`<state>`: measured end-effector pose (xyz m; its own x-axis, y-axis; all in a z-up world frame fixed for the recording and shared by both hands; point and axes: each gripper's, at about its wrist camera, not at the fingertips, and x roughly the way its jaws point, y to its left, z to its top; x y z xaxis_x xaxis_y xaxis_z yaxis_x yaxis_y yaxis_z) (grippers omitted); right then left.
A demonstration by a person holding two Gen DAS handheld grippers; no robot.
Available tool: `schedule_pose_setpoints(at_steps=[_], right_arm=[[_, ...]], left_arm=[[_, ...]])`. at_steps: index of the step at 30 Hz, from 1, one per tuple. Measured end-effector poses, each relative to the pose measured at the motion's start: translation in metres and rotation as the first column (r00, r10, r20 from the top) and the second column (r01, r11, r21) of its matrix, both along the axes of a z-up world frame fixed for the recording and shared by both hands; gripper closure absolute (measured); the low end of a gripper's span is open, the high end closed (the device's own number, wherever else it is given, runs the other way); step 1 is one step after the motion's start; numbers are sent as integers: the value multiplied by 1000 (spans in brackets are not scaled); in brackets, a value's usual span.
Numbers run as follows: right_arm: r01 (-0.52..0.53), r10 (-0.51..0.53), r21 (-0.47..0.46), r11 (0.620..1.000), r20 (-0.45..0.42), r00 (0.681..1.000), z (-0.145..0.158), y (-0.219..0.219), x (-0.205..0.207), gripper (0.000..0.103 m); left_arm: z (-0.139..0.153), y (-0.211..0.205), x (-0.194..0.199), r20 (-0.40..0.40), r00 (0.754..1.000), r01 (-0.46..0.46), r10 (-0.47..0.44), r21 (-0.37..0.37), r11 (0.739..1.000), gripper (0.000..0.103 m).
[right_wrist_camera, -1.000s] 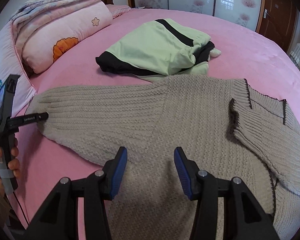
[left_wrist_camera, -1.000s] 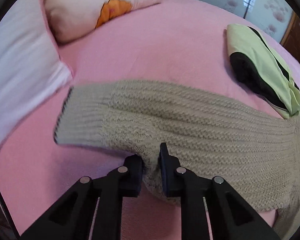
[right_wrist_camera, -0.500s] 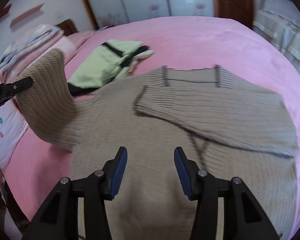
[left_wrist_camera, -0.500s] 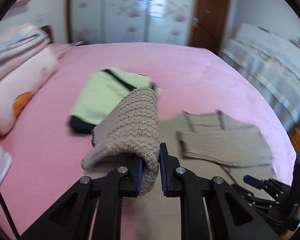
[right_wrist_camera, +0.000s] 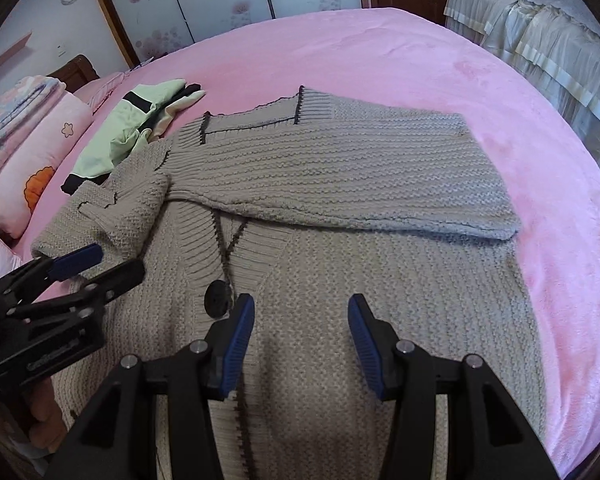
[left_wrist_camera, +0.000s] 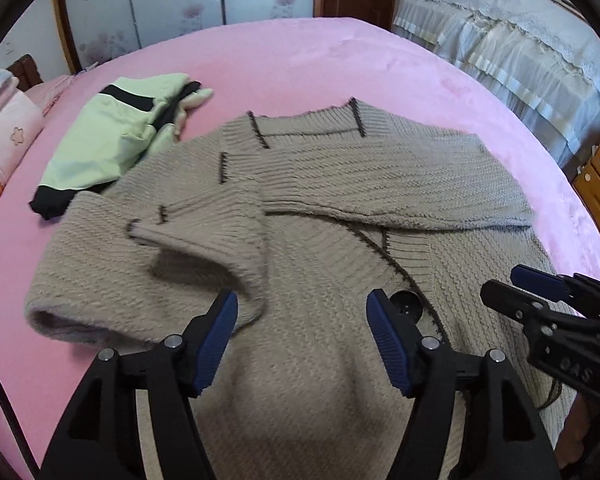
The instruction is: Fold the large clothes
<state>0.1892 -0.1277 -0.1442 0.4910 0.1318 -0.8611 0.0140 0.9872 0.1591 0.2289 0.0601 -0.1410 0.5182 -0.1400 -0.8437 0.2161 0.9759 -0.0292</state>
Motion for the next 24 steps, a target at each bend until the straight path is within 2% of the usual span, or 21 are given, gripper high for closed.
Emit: schedule_pose_setpoints(at_steps=[4, 5, 6, 9, 11, 13, 16, 19, 22, 24], right_arm=[[-58, 58, 15, 998, 23, 998, 6, 20, 9, 54], [-71, 71, 14, 997, 29, 997, 8, 26, 10, 54], [-104, 104, 12, 994, 42, 994, 13, 37, 14, 54], [-190, 190, -9, 982, 77, 979, 25, 68, 23, 54], [-241, 243, -27, 970, 94, 966, 30, 88, 29, 54], [-298, 303, -61, 953, 100, 948, 34, 115, 39, 54], [-367, 375, -94, 925, 90, 923, 31, 149, 54, 54], [-428, 440, -150, 891, 56, 896, 19, 182, 69, 54], [-472, 483, -230, 851, -8, 876, -2, 211, 82, 54], [-485, 494, -293, 824, -50, 868, -18, 225, 88, 54]], left_arm=[[29, 44, -24, 70, 995, -71, 69, 19, 997, 20], [36, 56, -32, 94, 991, -100, 97, 34, 994, 20], [42, 73, -40, 126, 983, -144, 135, 61, 988, 18], [43, 110, -54, 157, 956, -263, 247, 93, 960, 11], [34, 139, -59, 135, 935, -341, 329, 72, 937, 11], [18, 163, -56, 77, 915, -400, 396, 52, 915, 11], [-6, 190, -46, 24, 885, -466, 466, 59, 883, 11], [-20, 202, -34, 15, 873, -487, 487, 31, 873, 11], [-34, 212, -16, -21, 864, -503, 502, -12, 864, 11], [-44, 216, -5, -49, 858, -513, 512, -14, 858, 11]])
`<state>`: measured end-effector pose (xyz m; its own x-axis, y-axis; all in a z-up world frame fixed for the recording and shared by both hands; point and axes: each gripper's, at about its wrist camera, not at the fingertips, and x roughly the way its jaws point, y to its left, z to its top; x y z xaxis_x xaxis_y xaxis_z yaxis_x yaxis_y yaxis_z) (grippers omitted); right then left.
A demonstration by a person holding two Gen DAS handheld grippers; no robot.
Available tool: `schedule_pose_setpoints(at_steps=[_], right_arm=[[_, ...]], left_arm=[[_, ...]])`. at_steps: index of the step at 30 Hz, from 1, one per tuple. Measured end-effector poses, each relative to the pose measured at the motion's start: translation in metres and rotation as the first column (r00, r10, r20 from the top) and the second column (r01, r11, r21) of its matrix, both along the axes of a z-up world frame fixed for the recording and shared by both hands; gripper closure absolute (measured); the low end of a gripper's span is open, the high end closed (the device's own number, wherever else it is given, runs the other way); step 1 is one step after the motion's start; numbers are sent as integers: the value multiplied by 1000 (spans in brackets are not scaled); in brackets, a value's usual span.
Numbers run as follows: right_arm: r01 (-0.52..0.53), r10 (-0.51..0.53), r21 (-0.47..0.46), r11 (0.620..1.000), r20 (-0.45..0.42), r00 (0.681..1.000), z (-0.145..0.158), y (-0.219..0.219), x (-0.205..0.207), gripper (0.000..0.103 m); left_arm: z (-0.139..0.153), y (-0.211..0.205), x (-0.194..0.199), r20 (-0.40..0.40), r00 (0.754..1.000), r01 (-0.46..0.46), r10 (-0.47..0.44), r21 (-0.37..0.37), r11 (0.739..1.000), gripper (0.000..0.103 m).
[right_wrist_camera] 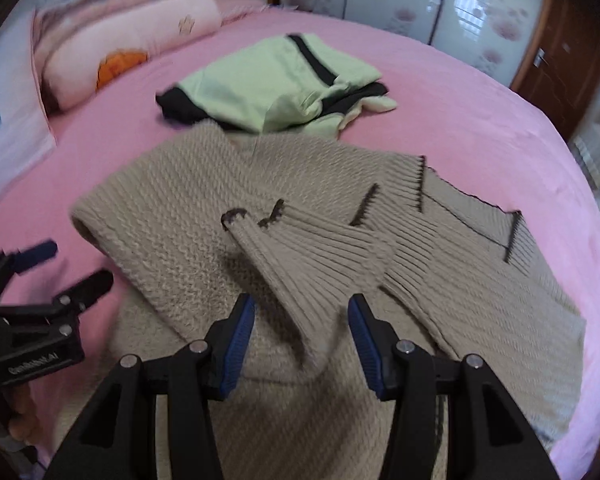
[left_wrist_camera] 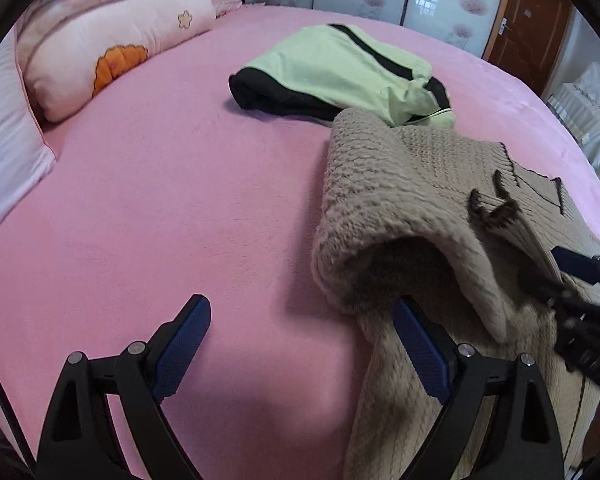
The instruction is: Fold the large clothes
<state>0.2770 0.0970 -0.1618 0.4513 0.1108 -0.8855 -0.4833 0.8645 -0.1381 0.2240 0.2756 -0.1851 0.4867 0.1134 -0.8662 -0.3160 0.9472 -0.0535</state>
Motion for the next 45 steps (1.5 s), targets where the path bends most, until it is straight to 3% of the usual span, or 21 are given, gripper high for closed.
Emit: schedule_pose_setpoints(at_steps=[2, 3, 5, 6, 8, 10, 13, 16, 19, 23, 26, 29, 31, 35, 37, 45], right_arm=[[1, -1, -66, 998, 0, 1000, -12, 8, 6, 60], [11, -10, -83, 996, 9, 1000, -13, 9, 9, 94], [35, -34, -37, 999, 15, 999, 2, 1, 15, 96], [43, -43, -4, 999, 30, 999, 12, -4, 17, 96], [54, -66, 104, 993, 116, 991, 58, -24, 20, 96], [72, -112, 208, 976, 192, 975, 101, -49, 21, 97], [124, -214, 316, 941, 267, 940, 141, -96, 24, 97], [226, -324, 344, 911, 262, 909, 140, -152, 30, 96], [352, -403, 345, 870, 88, 911, 91, -204, 42, 93], [500, -485, 218, 838, -120, 866, 11, -251, 35, 86], [559, -513, 267, 785, -224, 829, -9, -290, 14, 86], [567, -520, 306, 765, -227, 823, -3, -316, 6, 73], [559, -521, 310, 769, -202, 829, 4, -325, 10, 67], [537, -505, 326, 778, -184, 843, 11, -322, 34, 65], [529, -492, 320, 786, -193, 849, 7, -315, 54, 65], [533, -484, 281, 798, -228, 845, -21, -303, 104, 65]], left_arm=[[-7, 0, 8, -20, 1000, -15, 15, -9, 1000, 11], [-9, 0, 12, -27, 999, -21, 21, -21, 1000, 11], [-11, -3, 16, -22, 1000, -21, 21, -31, 999, 12], [-12, -6, 18, -19, 1000, -21, 21, -22, 1000, 19], [-13, -13, 22, -29, 1000, -5, 5, -4, 1000, 38], [-17, -19, 25, -57, 998, 7, -7, -3, 1000, 67], [-17, -30, 27, -58, 998, 33, -33, -9, 999, 82], [-14, -47, 27, -51, 996, 75, -74, 23, 997, 83], [-14, -65, 28, -67, 992, 114, -107, 103, 988, 84], [-17, -75, 28, -101, 983, 167, -153, 153, 974, 84], [-8, -74, 21, -110, 970, 232, -217, 149, 961, 78], [8, -65, 11, -92, 951, 302, -296, 71, 951, 57], [26, -61, 5, -38, 943, 333, -332, 44, 942, 37], [54, -59, 11, 31, 931, 365, -365, 7, 931, 30], [57, -57, 30, 35, 936, 350, -349, -5, 937, 24], [0, -43, 124, -125, 963, 242, -239, 7, 970, 25]])
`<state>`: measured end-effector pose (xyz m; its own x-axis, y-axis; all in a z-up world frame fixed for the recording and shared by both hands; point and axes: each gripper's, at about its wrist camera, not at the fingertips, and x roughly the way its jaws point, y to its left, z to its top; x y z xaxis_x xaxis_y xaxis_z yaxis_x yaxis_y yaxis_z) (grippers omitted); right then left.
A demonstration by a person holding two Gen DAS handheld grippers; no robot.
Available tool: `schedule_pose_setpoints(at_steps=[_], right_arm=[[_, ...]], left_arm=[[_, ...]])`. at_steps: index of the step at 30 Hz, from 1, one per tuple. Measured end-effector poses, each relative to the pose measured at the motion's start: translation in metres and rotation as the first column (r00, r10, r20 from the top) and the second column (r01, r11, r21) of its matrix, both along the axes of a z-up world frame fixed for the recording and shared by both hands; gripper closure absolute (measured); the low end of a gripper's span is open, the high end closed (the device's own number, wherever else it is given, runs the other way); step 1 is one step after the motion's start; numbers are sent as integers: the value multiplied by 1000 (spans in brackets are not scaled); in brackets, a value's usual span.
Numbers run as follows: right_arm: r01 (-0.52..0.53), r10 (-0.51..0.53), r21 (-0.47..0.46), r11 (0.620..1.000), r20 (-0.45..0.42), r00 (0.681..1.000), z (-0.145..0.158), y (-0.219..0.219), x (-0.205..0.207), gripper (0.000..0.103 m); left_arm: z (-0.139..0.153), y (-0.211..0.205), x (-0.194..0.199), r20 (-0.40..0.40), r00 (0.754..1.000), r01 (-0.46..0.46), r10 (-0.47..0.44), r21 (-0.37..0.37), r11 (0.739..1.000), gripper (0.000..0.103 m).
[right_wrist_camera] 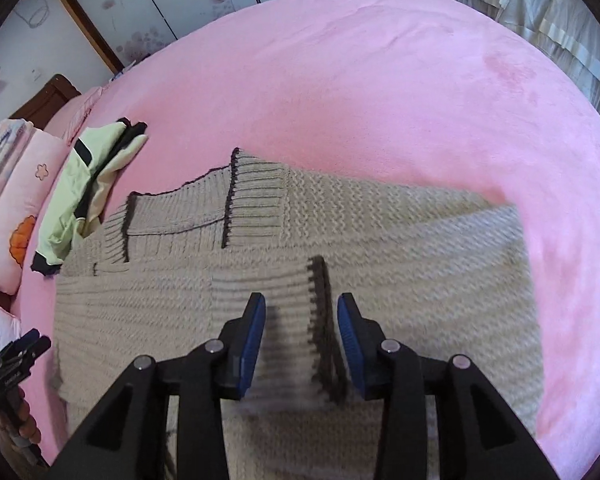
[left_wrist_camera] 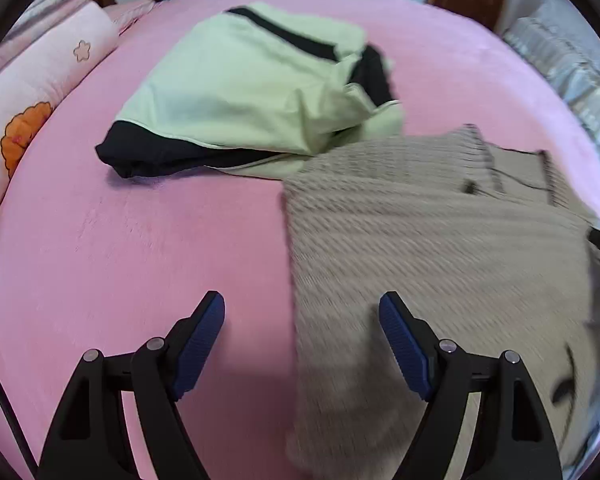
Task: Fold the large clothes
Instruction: 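Pinch the folded sleeve cuff with the right tool and straighten it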
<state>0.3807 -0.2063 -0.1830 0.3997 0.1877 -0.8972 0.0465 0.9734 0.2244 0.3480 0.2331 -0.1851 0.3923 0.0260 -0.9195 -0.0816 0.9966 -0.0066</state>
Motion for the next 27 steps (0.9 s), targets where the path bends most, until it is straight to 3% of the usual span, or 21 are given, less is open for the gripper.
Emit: schedule_pose_setpoints(at_steps=[5, 6, 7, 8, 10, 13, 16, 19, 22, 24, 27], right_arm=[[-22, 21, 5, 1000, 6, 1000, -12, 1, 10, 65], [-34, 34, -1, 999, 16, 999, -12, 2, 11, 65], [-50, 51, -16, 999, 23, 998, -13, 6, 10, 65], [-67, 68, -40, 997, 30, 997, -13, 10, 9, 68], [-119, 123, -84, 989, 44, 991, -12, 20, 8, 91], [-113, 131, -151, 982, 118, 984, 3, 31, 3, 94], [-75, 110, -161, 984, 221, 969, 21, 35, 1, 94], [-60, 102, -216, 975, 191, 976, 5, 41, 12, 94], [-71, 110, -281, 957, 124, 986, -21, 45, 16, 92], [-48, 90, -285, 957, 135, 987, -13, 43, 10, 77], [-29, 83, -304, 952, 167, 983, 10, 43, -4, 70]], left_arm=[[-22, 4, 25, -30, 999, -41, 39, -63, 997, 25], [-24, 3, 28, -24, 998, -51, 49, -75, 996, 33], [-24, 2, 29, -15, 999, -52, 50, -87, 995, 57], [-24, -1, 30, -11, 999, -44, 43, -110, 993, 70], [-19, -12, 30, 11, 998, -58, 59, -28, 998, 86], [-6, -28, 24, 79, 995, -61, 53, 98, 993, 88], [4, -22, 18, 145, 984, -116, 102, 90, 989, 90], [-8, -19, 18, 133, 984, -137, 121, 115, 984, 90], [-22, -23, 20, 139, 983, -149, 122, 204, 968, 91], [-24, -26, 21, 127, 986, -132, 104, 236, 963, 89], [-4, -34, 14, 140, 987, -114, 80, 261, 959, 74]])
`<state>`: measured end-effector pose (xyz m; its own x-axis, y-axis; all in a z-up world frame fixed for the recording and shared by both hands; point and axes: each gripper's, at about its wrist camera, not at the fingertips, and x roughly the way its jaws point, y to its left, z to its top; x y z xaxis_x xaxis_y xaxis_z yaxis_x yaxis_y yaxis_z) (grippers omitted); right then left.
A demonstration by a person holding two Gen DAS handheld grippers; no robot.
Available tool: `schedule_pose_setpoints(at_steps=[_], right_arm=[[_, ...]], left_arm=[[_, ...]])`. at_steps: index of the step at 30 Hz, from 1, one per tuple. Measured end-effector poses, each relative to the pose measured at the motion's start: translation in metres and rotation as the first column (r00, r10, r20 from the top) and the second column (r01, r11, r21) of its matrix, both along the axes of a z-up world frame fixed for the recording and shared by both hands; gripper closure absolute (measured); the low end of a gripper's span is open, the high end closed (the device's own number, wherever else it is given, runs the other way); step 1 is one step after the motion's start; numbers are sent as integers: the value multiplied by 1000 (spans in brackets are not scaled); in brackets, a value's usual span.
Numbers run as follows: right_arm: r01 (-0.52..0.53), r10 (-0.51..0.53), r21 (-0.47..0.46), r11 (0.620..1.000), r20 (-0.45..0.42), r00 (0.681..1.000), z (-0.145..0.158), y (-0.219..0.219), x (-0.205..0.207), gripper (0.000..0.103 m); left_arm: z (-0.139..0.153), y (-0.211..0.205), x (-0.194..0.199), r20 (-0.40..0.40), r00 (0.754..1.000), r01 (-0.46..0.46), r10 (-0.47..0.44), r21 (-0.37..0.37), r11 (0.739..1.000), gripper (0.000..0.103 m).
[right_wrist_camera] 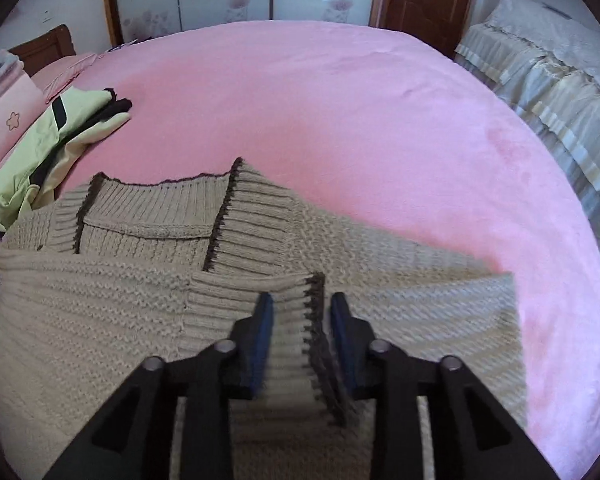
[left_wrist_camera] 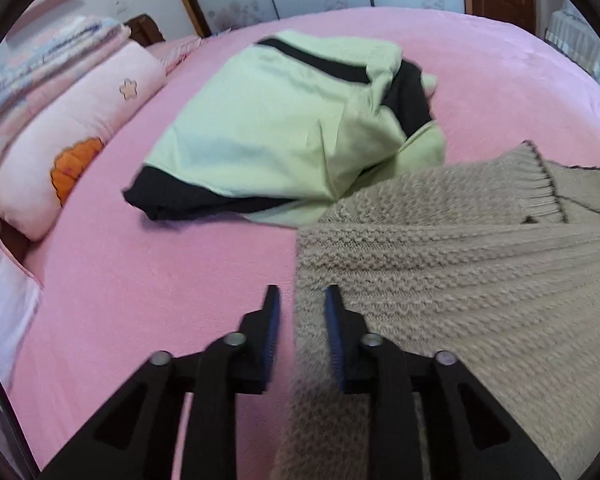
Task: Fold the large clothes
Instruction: 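Pinch the folded sleeve cuff with the right tool and straighten it, then open the right tool and lift both tools off the cardigan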
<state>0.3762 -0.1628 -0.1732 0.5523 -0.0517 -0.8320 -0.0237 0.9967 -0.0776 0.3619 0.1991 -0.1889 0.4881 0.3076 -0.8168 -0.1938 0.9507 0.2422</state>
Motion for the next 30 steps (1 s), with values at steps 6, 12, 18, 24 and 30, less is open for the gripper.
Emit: schedule_pose_setpoints(at_steps=[6, 12, 18, 24, 30], right_arm=[[-148, 142, 124, 981, 62, 988, 37, 38, -52, 70], [-305, 306, 239, 922, 32, 951, 22, 119, -75, 70], [-274, 279, 129, 953, -28, 960, -17, 121, -73, 74], [-61, 66, 162, 985, -26, 997, -17, 27, -61, 86], [56, -40, 221, 974, -73, 996, -15, -29, -71, 83]], left_arm=[[56, -15, -40, 105, 994, 31, -16, -135, 990, 26], [41, -36, -76, 83, 997, 9, 10, -226, 974, 26], [-9, -32, -90, -19, 999, -38, 35, -184, 982, 26], [-17, -2, -86, -24, 998, -57, 53, -256, 965, 17], [-10, 14, -91, -59, 994, -107, 92, -332, 937, 17]])
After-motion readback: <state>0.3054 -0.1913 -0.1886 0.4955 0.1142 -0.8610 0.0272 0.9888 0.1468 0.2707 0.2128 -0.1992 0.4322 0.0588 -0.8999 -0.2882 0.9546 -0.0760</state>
